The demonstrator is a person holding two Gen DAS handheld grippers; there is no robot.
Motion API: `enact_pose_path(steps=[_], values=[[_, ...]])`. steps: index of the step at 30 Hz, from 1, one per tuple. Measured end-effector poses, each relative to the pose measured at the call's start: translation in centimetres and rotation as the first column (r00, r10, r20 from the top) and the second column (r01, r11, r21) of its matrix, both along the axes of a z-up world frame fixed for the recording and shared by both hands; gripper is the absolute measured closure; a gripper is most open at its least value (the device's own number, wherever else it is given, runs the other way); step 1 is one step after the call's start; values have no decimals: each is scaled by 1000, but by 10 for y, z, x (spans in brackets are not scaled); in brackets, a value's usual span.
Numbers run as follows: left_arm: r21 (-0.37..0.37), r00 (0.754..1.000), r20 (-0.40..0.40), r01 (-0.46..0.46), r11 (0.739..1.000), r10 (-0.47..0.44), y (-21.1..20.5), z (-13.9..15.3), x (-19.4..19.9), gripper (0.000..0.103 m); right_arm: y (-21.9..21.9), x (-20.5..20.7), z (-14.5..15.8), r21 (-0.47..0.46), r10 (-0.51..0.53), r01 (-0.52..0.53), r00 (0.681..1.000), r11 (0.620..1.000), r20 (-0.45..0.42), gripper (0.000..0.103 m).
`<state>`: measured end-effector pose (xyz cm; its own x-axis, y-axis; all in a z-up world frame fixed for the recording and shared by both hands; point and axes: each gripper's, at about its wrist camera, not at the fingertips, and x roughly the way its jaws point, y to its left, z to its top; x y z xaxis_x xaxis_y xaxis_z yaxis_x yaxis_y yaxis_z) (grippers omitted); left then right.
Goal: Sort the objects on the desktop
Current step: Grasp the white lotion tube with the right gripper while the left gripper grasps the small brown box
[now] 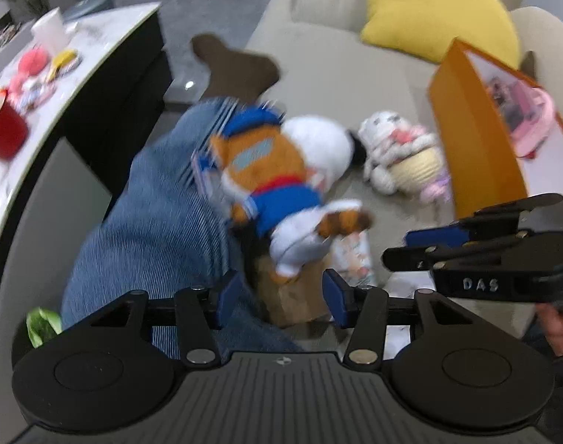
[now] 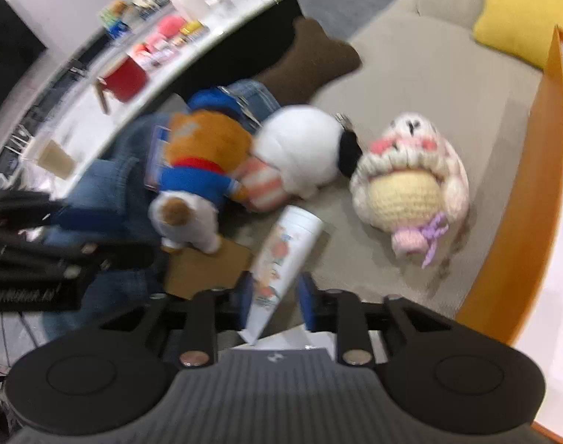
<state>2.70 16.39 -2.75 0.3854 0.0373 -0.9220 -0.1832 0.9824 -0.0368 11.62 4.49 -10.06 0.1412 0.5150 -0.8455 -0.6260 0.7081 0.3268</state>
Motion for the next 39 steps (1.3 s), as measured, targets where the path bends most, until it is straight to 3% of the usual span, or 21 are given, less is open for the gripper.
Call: enact_pose_path(steps=[3, 5, 8, 11, 12, 13, 14, 15, 19, 22, 27, 30, 33, 35, 39], values=[[19, 1000, -18, -7, 1000, 8, -1, -13, -8, 42, 4, 2, -8, -31, 30, -31, 999, 999, -26, 62], [12, 1000, -7, -13, 1000, 13, -3, -18, -4, 27, 6, 4, -13, -39, 35, -38, 997, 999, -72, 61], [8, 1000, -7, -11, 1000, 11, -3, -23, -4, 17, 10, 9, -30, -52, 35, -41, 994, 998, -106, 62], [23, 1000, -4, -3, 1000, 3, -5, -27, -4, 14, 9, 13, -44, -18, 20, -23, 985, 1000, -172, 62], [33, 1000, 0, -2, 999, 2, -7, -28, -5, 14, 9, 13, -45, -6, 20, -21, 985, 1000, -174, 63], [44, 1000, 9, 6, 999, -6, -9, -28, -7, 16, 9, 12, -46, 6, 26, -25, 985, 1000, -172, 70], [45, 1000, 22, 13, 999, -14, -10, -28, -9, 27, 9, 12, -47, 21, 32, -29, 983, 999, -182, 77], [24, 1000, 18, 13, 1000, -14, -9, -31, -11, 30, 9, 12, -48, 30, 31, -25, 981, 999, -193, 80], [16, 998, 56, 15, 1000, -16, -8, -37, -15, 35, -2, 11, -36, 56, 12, -3, 988, 998, -156, 86], [8, 996, 84, 25, 1000, -25, -13, -37, -16, 47, -13, 11, -18, 69, 5, 2, 995, 998, -102, 90], [-103, 987, 152, 71, 992, -55, -21, -33, -16, 61, -20, 1, 2, 76, 19, -17, 999, 997, -28, 90], [-98, 985, 167, 48, 994, -31, -25, -35, -17, 61, -21, -2, 18, 40, 10, -13, 996, 999, 84, 92], [-94, 985, 171, -4, 996, 20, -24, -32, -22, 60, -22, 3, 18, 32, 7, -9, 997, 999, 74, 91], [-88, 981, 187, -32, 996, 48, -24, -29, -27, 48, -20, 5, 14, 29, 9, -11, 998, 1000, 69, 91], [-11, 984, 165, -73, 997, 74, -26, -27, -29, 35, -27, 4, 13, 44, 2, -5, 998, 999, 66, 91]])
